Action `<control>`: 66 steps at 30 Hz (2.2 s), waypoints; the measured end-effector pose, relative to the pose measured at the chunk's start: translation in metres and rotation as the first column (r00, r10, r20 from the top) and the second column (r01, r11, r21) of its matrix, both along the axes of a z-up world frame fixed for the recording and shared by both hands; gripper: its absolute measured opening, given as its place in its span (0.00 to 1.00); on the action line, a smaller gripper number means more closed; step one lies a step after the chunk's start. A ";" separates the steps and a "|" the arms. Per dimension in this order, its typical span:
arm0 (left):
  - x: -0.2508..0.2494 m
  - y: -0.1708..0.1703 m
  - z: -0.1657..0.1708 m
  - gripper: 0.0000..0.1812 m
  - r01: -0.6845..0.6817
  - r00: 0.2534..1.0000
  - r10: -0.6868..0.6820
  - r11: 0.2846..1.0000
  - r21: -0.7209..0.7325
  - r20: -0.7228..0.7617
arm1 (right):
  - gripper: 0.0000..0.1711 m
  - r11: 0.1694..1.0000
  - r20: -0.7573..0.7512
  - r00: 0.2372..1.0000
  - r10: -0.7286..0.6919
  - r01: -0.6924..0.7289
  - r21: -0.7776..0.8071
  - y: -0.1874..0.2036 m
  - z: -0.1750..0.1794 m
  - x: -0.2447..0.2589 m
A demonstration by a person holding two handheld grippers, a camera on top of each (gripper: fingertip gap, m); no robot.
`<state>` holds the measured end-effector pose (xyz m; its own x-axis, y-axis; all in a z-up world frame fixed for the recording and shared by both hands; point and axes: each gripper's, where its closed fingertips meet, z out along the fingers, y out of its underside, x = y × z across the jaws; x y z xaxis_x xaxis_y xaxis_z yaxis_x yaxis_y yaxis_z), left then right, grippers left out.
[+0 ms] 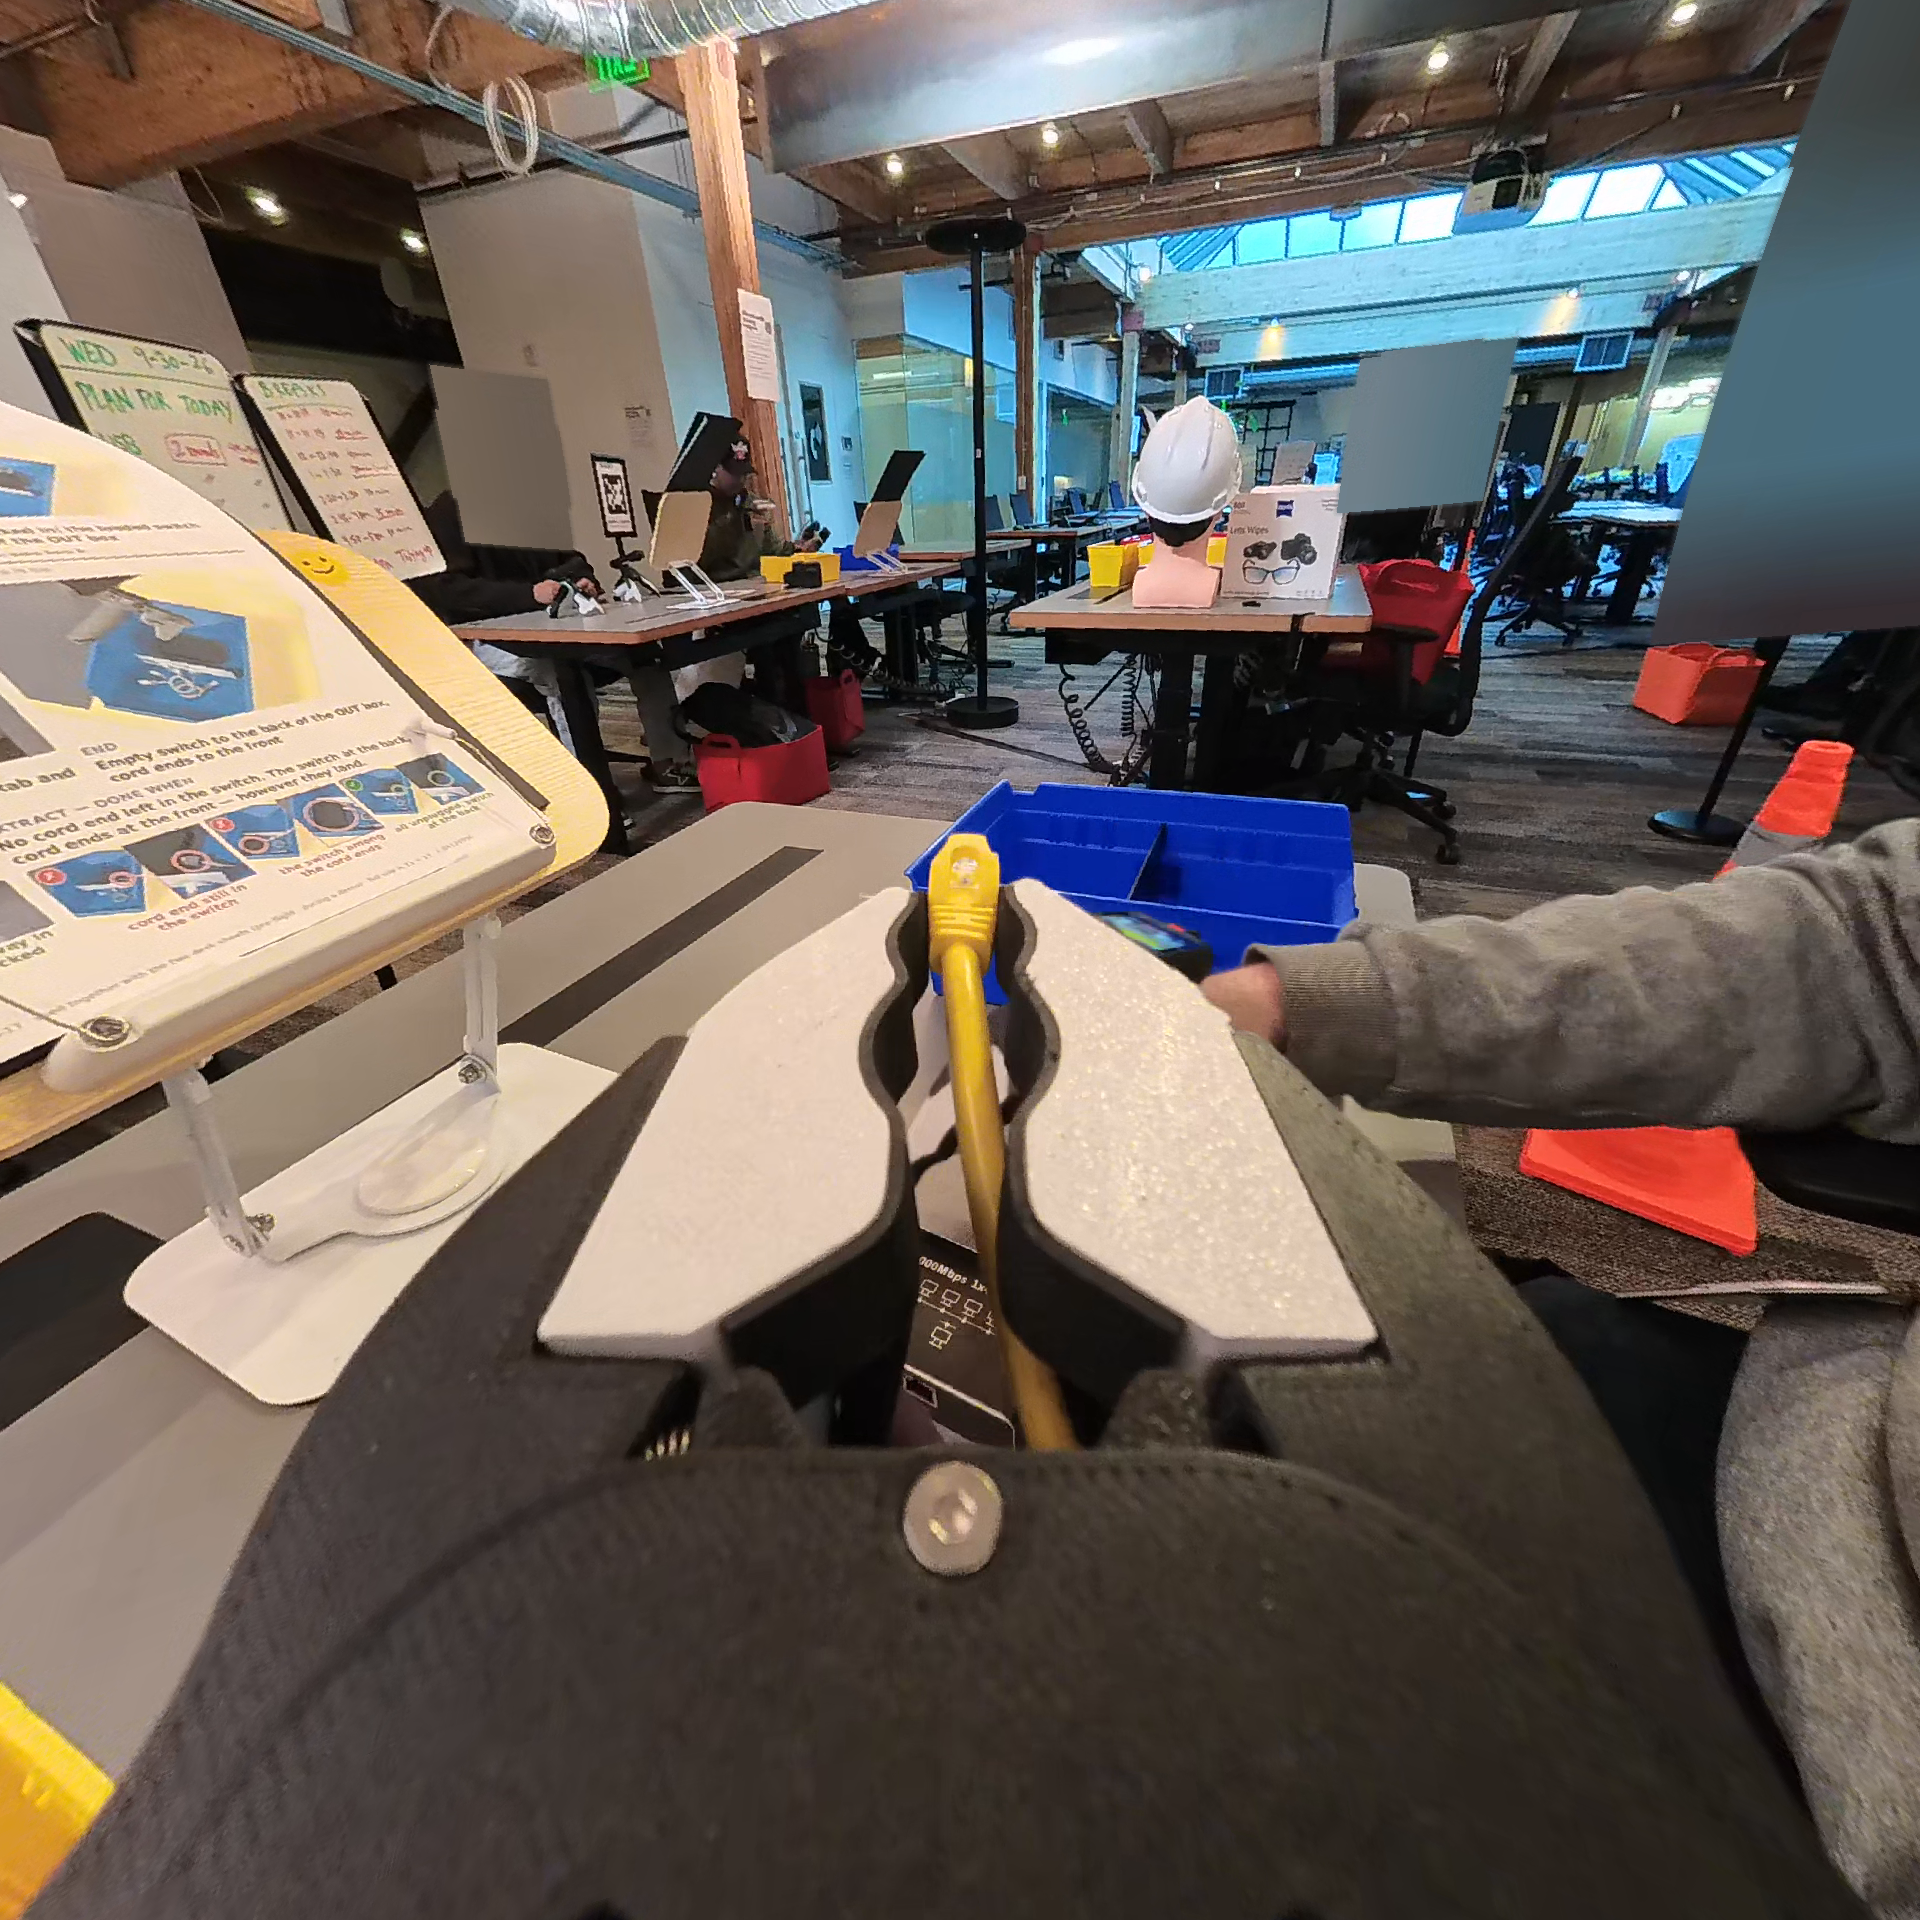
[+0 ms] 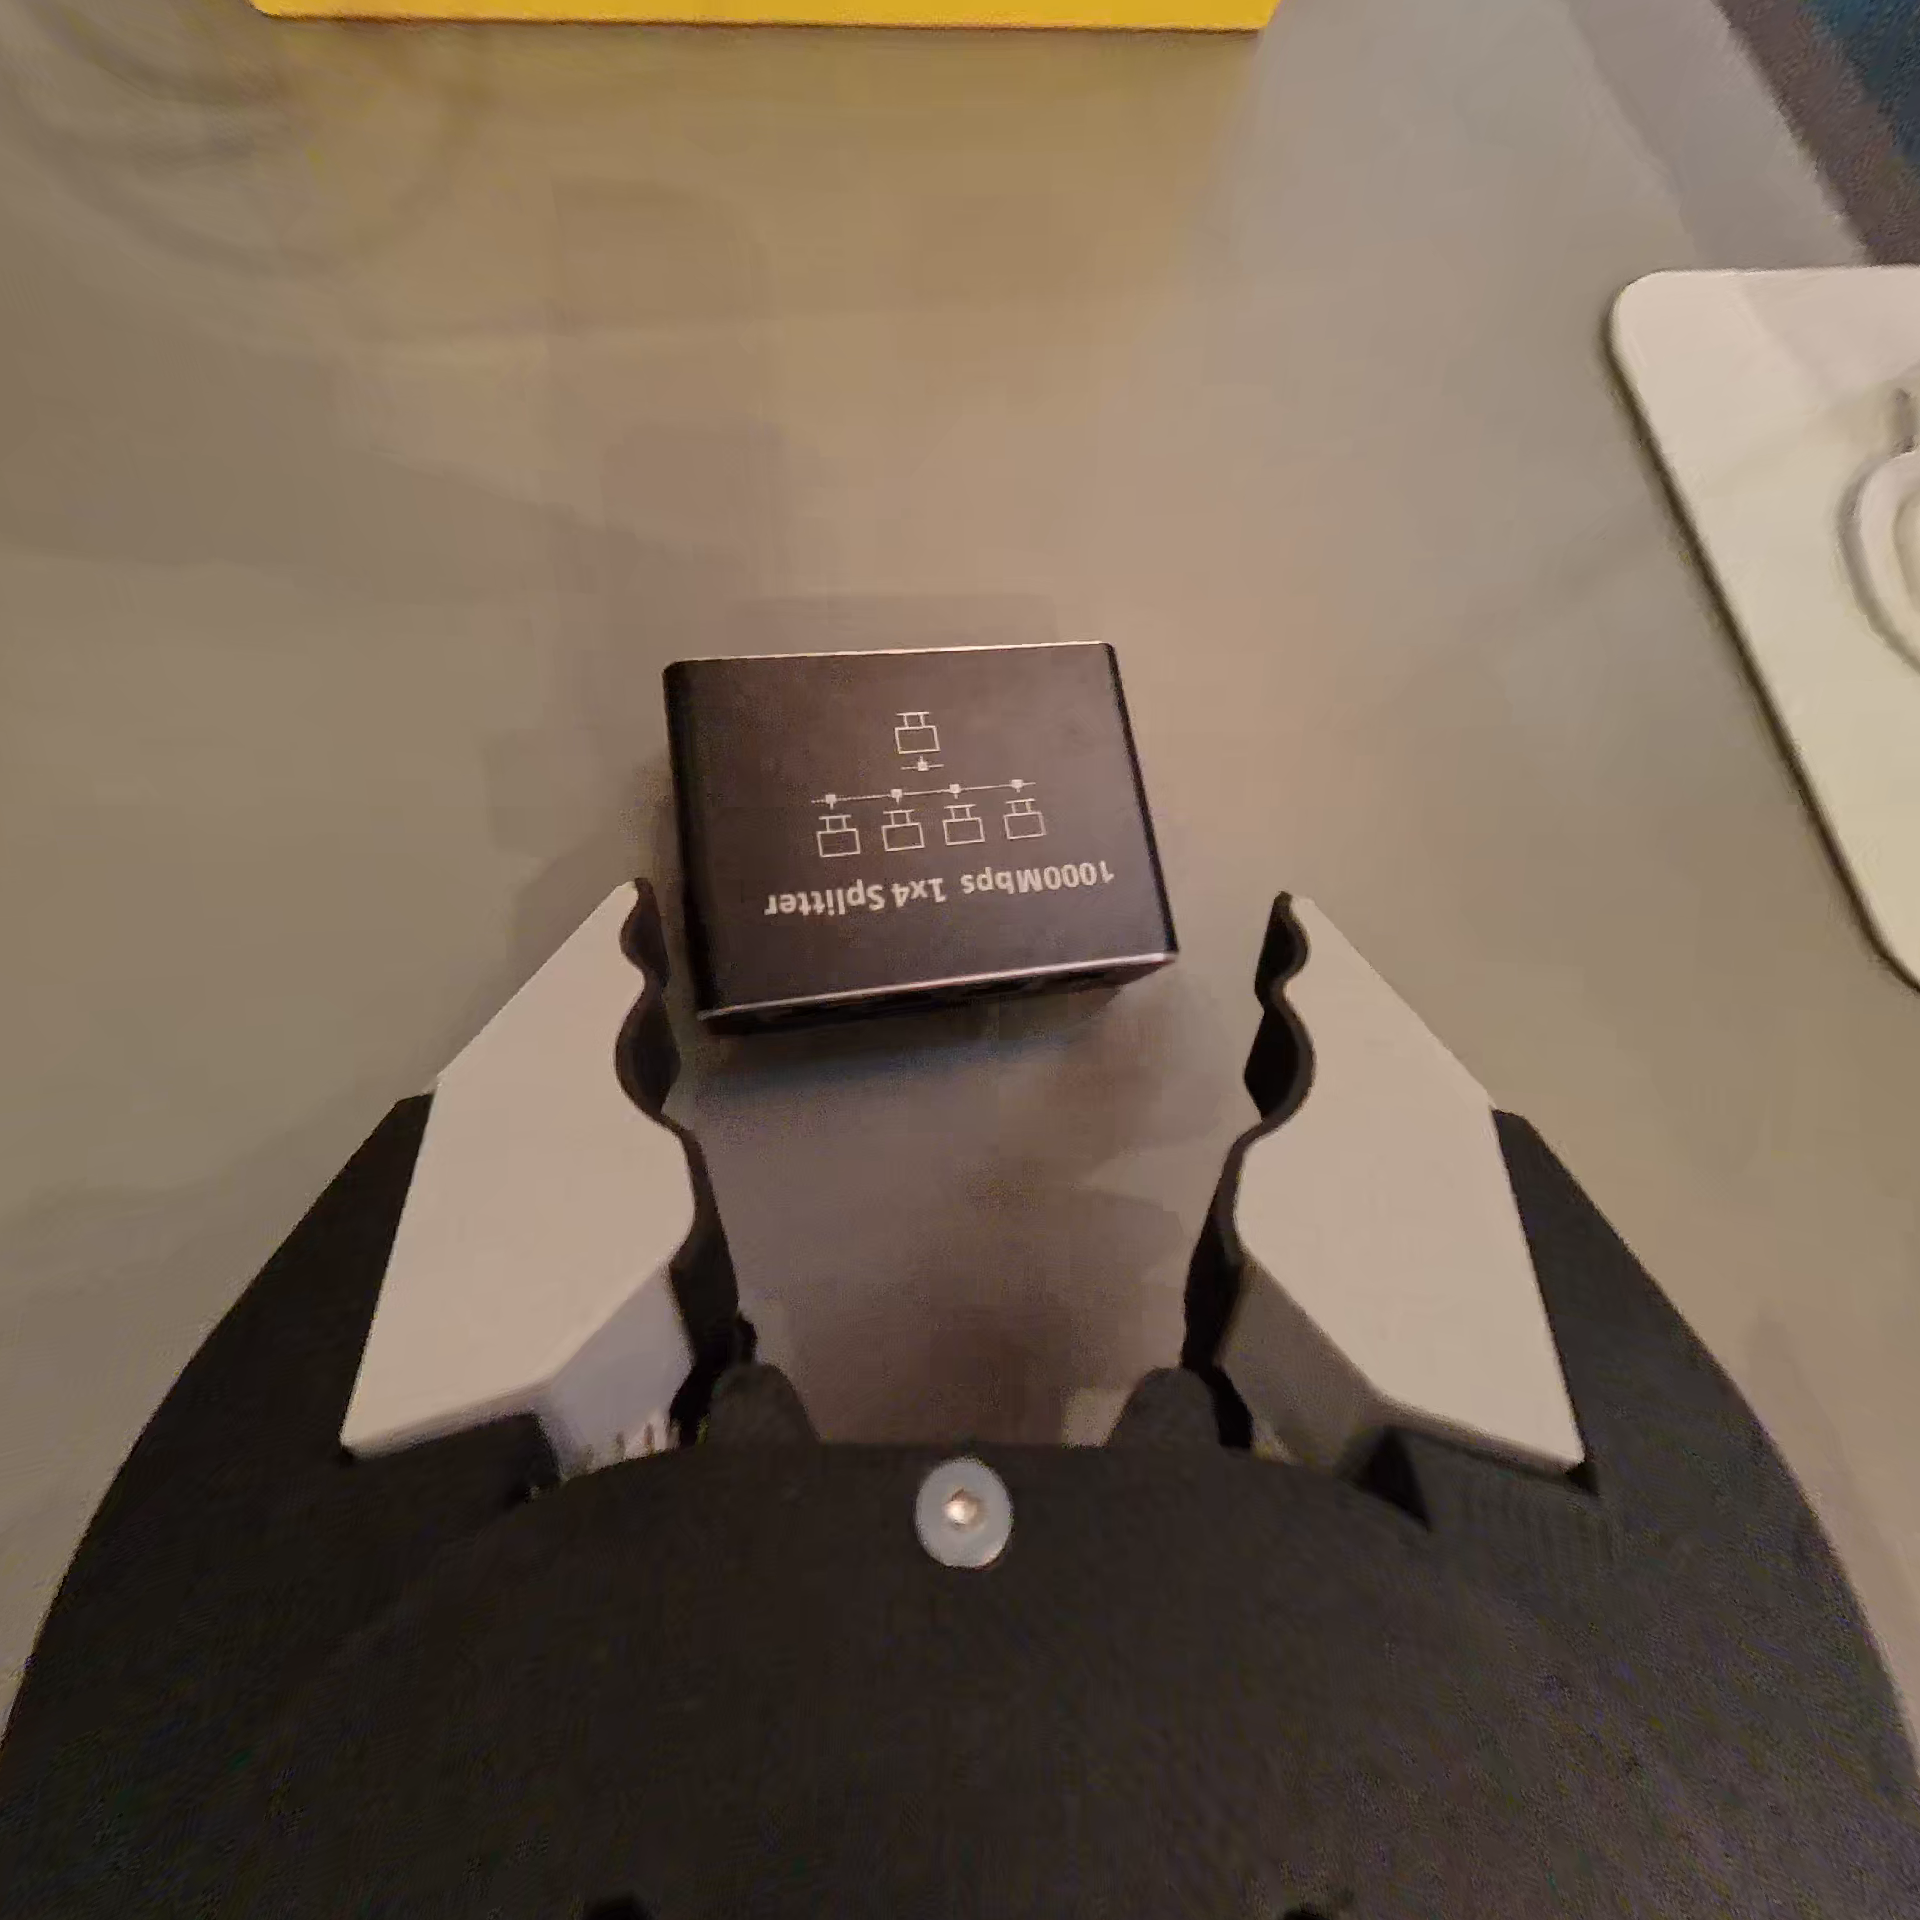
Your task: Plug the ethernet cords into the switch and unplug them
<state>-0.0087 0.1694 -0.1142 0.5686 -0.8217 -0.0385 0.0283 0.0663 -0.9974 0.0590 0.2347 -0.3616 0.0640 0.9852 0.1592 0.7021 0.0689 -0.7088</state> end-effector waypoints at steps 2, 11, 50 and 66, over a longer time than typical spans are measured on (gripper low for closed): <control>0.000 0.000 -0.001 0.07 -0.001 1.000 0.001 1.000 0.000 -0.005 | 0.62 0.998 0.021 0.999 0.036 -0.035 -0.048 -0.001 -0.006 -0.004; -0.003 0.004 -0.006 0.06 -0.008 1.000 0.007 1.000 -0.010 -0.011 | 0.58 0.990 0.095 0.988 0.118 -0.109 -0.091 -0.008 -0.013 -0.019; 0.005 0.005 -0.021 0.06 -0.003 0.998 0.000 0.999 -0.036 -0.060 | 0.57 0.916 -0.166 0.984 0.061 -0.122 -0.383 -0.027 0.031 -0.004; 0.023 0.007 -0.041 0.06 0.019 0.996 -0.027 0.996 -0.091 -0.083 | 0.57 0.807 -0.626 0.779 -0.046 -0.340 -0.483 -0.023 0.106 0.003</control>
